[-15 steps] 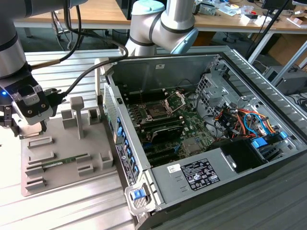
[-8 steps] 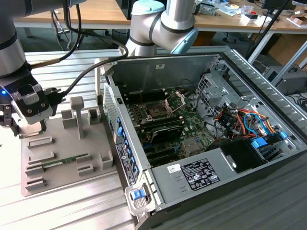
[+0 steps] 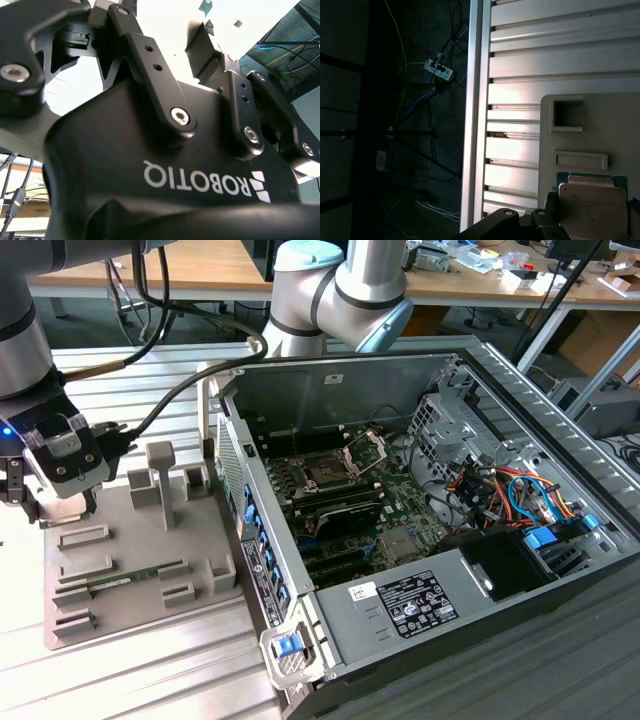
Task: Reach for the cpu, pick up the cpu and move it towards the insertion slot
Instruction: 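Pick up the cpu and move it towards the insertion slot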
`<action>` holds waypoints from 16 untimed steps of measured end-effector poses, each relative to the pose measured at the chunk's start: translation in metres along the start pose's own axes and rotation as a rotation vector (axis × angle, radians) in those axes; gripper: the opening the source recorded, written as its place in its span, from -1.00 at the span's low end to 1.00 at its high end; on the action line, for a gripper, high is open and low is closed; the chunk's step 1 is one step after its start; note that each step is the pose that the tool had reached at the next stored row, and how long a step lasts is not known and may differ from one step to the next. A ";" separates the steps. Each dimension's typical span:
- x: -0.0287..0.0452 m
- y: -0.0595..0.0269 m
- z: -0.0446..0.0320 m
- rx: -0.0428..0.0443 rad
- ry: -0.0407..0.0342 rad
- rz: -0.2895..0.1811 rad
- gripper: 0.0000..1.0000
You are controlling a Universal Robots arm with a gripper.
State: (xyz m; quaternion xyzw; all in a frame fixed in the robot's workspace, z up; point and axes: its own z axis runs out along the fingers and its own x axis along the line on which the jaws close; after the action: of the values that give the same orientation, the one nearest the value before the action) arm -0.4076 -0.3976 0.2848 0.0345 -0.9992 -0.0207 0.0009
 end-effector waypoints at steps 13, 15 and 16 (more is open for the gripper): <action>0.0000 0.0007 -0.0030 0.0000 -0.0001 0.000 0.10; 0.0000 0.0008 -0.0040 0.0000 0.0000 0.000 0.10; 0.0000 0.0008 -0.0042 -0.0001 -0.0001 0.000 0.10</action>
State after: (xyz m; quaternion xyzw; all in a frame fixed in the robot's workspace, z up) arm -0.4077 -0.3970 0.2891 0.0345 -0.9992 -0.0208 0.0008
